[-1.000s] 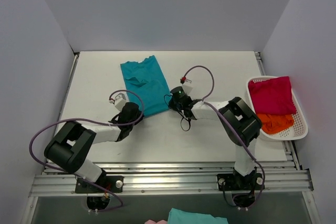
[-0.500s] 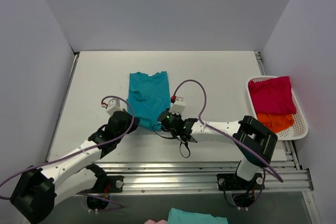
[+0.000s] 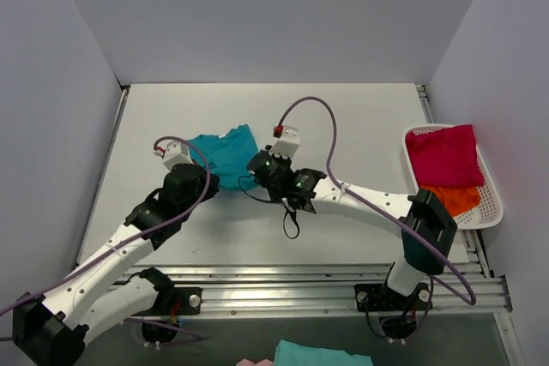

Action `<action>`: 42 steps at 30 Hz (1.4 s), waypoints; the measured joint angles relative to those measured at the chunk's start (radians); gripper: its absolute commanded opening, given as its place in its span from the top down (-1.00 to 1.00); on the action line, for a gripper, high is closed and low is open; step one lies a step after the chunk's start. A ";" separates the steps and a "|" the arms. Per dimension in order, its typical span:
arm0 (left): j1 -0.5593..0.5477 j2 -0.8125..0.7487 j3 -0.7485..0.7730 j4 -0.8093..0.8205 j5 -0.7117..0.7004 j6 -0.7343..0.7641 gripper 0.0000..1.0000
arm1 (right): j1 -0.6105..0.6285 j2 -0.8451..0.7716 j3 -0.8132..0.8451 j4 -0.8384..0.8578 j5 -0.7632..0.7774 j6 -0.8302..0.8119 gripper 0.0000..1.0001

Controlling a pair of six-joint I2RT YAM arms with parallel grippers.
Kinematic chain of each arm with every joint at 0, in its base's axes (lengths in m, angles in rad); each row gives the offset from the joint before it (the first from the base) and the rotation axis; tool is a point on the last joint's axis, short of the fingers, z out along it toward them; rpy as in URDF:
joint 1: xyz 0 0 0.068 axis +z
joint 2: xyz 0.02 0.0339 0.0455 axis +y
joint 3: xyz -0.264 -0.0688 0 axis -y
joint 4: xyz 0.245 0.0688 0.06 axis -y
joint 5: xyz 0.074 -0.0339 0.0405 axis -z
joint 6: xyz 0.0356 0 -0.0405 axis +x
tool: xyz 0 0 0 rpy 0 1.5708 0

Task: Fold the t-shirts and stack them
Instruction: Fold the tshirt

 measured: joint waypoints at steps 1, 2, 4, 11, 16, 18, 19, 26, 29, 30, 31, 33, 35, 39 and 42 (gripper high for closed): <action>0.006 0.021 0.025 -0.004 -0.002 0.010 0.81 | -0.010 0.002 0.023 -0.003 0.001 -0.015 1.00; 0.014 0.041 0.047 -0.004 -0.004 0.020 0.81 | -0.021 0.004 0.045 -0.006 0.001 -0.027 1.00; 0.039 0.077 0.082 -0.003 -0.001 0.034 0.81 | -0.049 0.024 0.095 -0.010 -0.002 -0.053 1.00; 0.134 0.142 0.102 0.002 0.055 0.052 0.77 | -0.127 0.154 0.204 -0.010 -0.059 -0.122 1.00; 0.204 0.185 0.124 0.018 0.109 0.056 0.71 | -0.154 0.244 0.287 -0.017 -0.114 -0.158 1.00; 0.238 0.203 0.132 0.034 0.135 0.059 0.71 | -0.165 0.273 0.333 -0.018 -0.132 -0.174 1.00; 0.252 0.214 0.136 0.041 0.144 0.059 0.71 | -0.171 0.284 0.354 -0.020 -0.138 -0.180 1.00; 0.338 0.333 0.177 0.104 0.226 0.067 0.70 | -0.211 0.342 0.478 -0.031 -0.182 -0.214 1.00; 0.379 0.399 0.200 0.141 0.271 0.072 0.70 | -0.229 0.372 0.522 -0.033 -0.202 -0.226 1.00; 0.394 0.426 0.211 0.151 0.289 0.073 0.70 | -0.236 0.386 0.539 -0.035 -0.211 -0.230 1.00; 0.407 0.449 0.223 0.158 0.300 0.074 0.70 | -0.242 0.400 0.555 -0.037 -0.219 -0.231 1.00; 0.447 0.528 0.266 0.185 0.336 0.077 0.70 | -0.263 0.459 0.631 -0.042 -0.244 -0.235 1.00; 0.493 0.627 0.334 0.208 0.383 0.077 0.70 | -0.291 0.546 0.734 -0.029 -0.280 -0.240 1.00; 0.610 0.922 0.581 0.247 0.489 0.079 -0.92 | -0.373 0.861 1.120 0.068 -0.460 -0.240 -0.99; 0.703 1.191 0.835 0.277 0.583 0.056 -0.88 | -0.455 1.101 1.384 0.198 -0.620 -0.206 -0.99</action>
